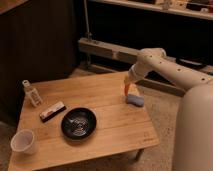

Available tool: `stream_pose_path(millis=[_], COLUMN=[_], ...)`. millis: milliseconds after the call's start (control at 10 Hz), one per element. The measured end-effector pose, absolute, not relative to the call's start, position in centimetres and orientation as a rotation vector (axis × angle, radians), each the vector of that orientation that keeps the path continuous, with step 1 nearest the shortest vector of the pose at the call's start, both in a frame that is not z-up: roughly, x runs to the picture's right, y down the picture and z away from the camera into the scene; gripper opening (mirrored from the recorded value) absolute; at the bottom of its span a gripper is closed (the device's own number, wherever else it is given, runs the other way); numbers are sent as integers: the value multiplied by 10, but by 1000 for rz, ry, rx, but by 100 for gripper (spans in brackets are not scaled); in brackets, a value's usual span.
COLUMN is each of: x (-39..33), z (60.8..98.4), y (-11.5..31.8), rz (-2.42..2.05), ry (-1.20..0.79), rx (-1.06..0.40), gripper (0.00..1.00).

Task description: Place the pepper on the white sponge

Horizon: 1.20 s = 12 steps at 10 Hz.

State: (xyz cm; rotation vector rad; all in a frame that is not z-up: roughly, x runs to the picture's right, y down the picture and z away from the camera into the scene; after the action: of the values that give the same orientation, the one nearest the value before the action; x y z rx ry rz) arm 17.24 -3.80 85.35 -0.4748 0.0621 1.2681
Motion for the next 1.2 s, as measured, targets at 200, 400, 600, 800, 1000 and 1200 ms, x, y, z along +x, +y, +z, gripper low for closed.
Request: stream_pose_path(millis=[200,400,600,800,1000,1200], x=[195,213,221,224,221,216], z=[845,846,852,861,868,873], y=[-23,-8,2,12,17,19], rz=[1277,1297,1306,1302,1282,1257], ry=[125,191,234,275,300,309], rx=[-480,-485,-489,-507,-530,-554], gripper=[46,46,46,46,46,46])
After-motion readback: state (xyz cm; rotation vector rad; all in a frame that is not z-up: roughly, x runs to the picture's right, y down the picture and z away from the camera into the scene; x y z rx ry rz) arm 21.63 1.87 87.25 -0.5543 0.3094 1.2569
